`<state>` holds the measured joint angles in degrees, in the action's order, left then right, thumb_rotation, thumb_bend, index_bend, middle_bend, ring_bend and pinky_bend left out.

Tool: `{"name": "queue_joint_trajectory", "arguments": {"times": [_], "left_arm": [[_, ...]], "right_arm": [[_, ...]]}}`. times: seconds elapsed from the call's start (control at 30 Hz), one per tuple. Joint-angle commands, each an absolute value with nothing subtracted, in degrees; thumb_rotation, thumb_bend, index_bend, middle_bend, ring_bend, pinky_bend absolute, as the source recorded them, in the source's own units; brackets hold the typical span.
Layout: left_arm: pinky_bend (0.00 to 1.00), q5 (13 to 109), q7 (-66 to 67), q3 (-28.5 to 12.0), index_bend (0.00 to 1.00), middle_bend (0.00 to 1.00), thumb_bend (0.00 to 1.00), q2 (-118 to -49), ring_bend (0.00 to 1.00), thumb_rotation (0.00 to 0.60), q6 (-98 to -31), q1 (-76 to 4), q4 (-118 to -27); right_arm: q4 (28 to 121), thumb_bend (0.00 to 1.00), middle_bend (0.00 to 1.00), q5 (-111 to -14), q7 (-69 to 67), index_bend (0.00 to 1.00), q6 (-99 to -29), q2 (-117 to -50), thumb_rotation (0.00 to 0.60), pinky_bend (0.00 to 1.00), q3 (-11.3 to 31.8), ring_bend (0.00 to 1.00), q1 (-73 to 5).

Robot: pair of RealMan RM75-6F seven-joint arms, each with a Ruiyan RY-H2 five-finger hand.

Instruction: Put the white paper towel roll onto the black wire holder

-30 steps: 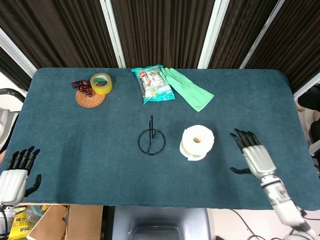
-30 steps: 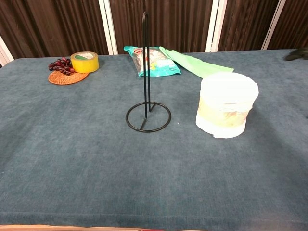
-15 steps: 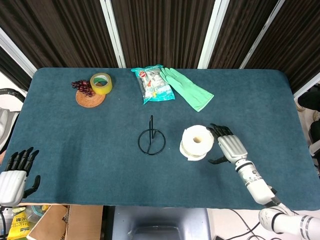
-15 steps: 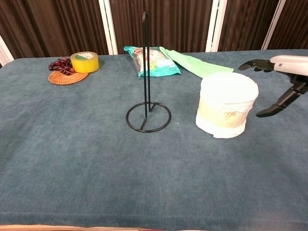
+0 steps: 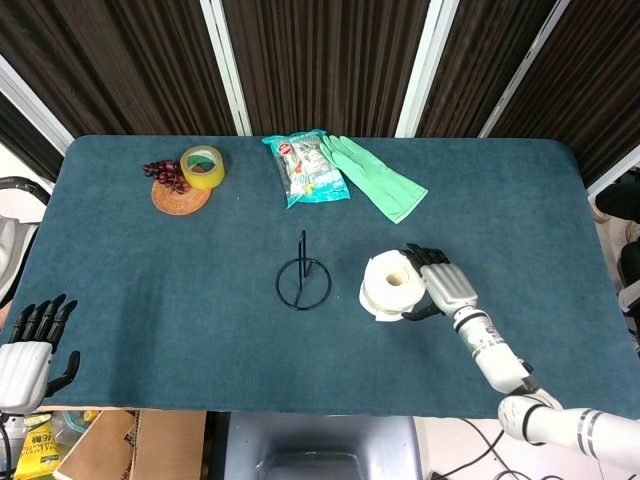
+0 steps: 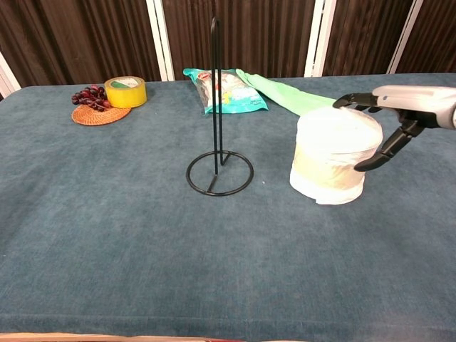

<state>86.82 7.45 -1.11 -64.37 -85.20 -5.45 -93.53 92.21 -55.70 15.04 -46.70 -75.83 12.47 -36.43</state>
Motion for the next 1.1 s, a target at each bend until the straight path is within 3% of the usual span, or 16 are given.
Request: {"name": "queue_joint_trajectory", "arguments": {"times": [0.03, 0.1, 0.23, 0.3, 0.4, 0.47, 0.73, 1.1], "left_arm": [[0.05, 86.88, 7.56, -1.09, 0.00, 0.00, 0.50, -64.35, 0.00, 0.600, -85.32, -5.36, -93.60], [0.05, 86.91, 7.58, -1.09, 0.00, 0.00, 0.50, -64.30, 0.00, 0.600, -85.37, -5.32, -93.66], [0.05, 87.04, 7.45, -0.99, 0.00, 0.00, 0.50, -64.24, 0.00, 0.600, -85.56, -5.15, -93.64], [0.05, 87.05, 7.44, -0.99, 0.00, 0.00, 0.50, -64.24, 0.00, 0.600, -85.55, -5.15, -93.63], [0.05, 87.15, 7.41, -0.89, 0.00, 0.00, 0.50, -64.21, 0.00, 0.600, -85.57, -5.07, -93.62], [0.05, 87.30, 7.36, -0.83, 0.00, 0.00, 0.50, -64.18, 0.00, 0.600, -85.67, -4.99, -93.60], [0.05, 87.51, 7.50, -0.75, 0.00, 0.00, 0.50, -64.16, 0.00, 0.600, -85.69, -4.91, -93.70], [0.05, 87.73, 8.03, -0.56, 0.00, 0.00, 0.50, -64.34, 0.00, 0.600, -85.71, -4.73, -93.84]], "right_arm": [[91.93, 0.07, 0.00, -54.35, 15.61, 0.00, -46.03, -76.19, 0.600, 0.00, 12.29, 0.00, -37.43], [91.80, 0.08, 0.00, -53.52, 16.16, 0.01, -46.29, -76.34, 0.600, 0.00, 12.07, 0.00, -37.94], [91.82, 0.09, 0.18, -52.53, 16.72, 0.26, -46.95, -76.46, 0.600, 0.08, 11.77, 0.06, -38.39], [91.85, 0.09, 0.27, -52.38, 16.82, 0.38, -47.14, -76.49, 0.600, 0.18, 11.71, 0.16, -38.45], [91.67, 0.09, 0.45, -51.38, 16.93, 0.62, -49.05, -77.20, 0.600, 0.40, 11.98, 0.40, -38.48], [91.48, 0.09, 0.52, -51.57, 16.61, 0.69, -50.78, -77.94, 0.600, 0.44, 12.15, 0.47, -38.23], [94.85, 0.11, 0.56, -56.66, 12.68, 0.75, -56.30, -76.03, 0.600, 0.45, 13.06, 0.52, -36.05], [111.28, 0.11, 0.56, -62.13, 7.55, 0.75, -60.55, -63.20, 0.600, 0.45, 17.85, 0.52, -33.99]]}}
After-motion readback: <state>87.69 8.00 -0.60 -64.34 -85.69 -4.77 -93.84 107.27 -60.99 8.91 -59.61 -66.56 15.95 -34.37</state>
